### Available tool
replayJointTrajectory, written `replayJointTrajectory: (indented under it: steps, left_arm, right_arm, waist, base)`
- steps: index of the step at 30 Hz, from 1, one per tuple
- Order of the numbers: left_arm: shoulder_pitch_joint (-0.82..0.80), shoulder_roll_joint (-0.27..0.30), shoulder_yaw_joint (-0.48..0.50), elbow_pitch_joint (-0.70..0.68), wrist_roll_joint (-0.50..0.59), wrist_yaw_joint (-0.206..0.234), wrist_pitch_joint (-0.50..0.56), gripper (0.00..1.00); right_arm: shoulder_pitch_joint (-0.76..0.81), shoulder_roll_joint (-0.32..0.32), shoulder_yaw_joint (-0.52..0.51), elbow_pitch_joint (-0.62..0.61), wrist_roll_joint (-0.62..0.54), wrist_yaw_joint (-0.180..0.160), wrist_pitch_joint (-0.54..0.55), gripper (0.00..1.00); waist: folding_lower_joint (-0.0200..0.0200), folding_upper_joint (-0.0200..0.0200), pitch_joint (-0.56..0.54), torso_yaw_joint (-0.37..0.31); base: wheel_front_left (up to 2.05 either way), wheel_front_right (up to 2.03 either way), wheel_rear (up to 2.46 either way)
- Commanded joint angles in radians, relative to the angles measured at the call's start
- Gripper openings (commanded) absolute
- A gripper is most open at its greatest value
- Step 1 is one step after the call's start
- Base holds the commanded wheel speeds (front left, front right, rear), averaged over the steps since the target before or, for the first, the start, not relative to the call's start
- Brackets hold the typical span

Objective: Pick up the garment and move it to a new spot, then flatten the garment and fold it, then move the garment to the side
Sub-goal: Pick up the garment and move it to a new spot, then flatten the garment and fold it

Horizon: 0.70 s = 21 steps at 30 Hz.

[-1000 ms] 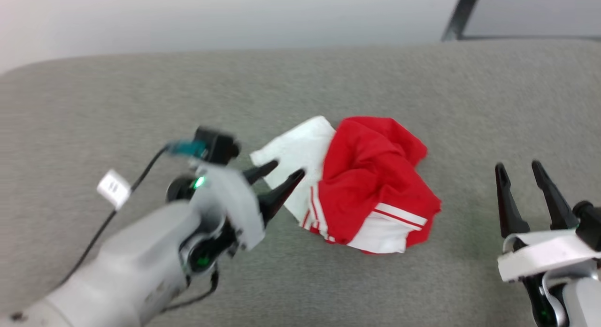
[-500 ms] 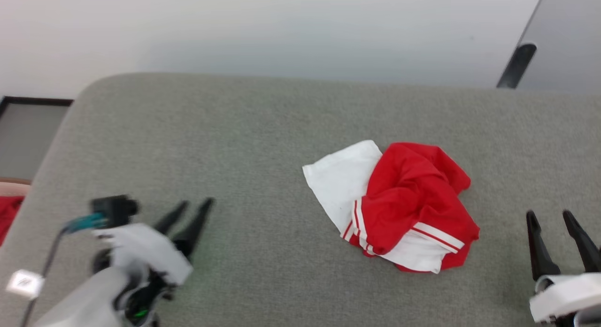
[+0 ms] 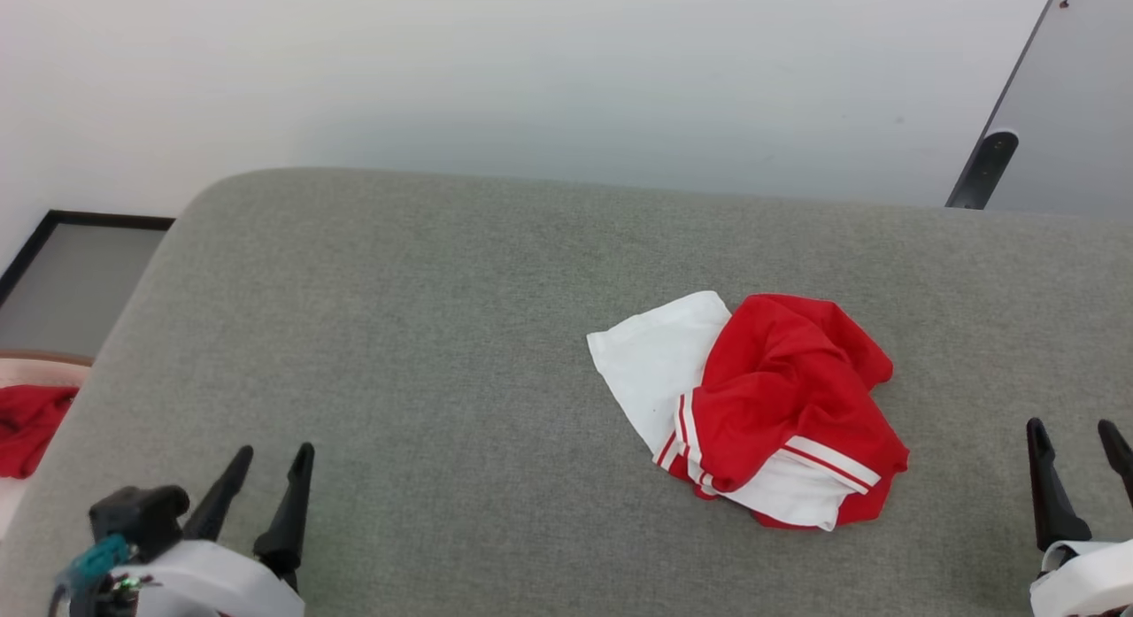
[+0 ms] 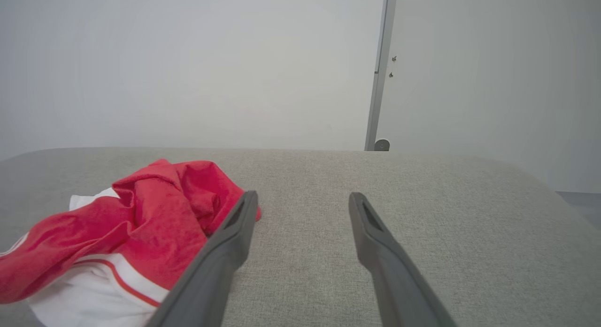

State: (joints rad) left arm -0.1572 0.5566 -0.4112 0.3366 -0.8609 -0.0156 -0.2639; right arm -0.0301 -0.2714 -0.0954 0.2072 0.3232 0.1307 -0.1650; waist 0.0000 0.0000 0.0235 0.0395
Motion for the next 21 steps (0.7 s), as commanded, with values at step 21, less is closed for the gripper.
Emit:
replayJointTrajectory:
  steps: [21]
  left_arm:
    - [0.190,-0.204,0.361,-0.174,0.537,-0.061,0.000,1.00]
  right_arm:
    - [-0.013,0.021,0.023,-0.054,0.002,0.000,0.018,1.00]
  waist:
    - [0.0000,0.0000,0.008,-0.024]
  base:
    - [0.00,0.00,0.00]
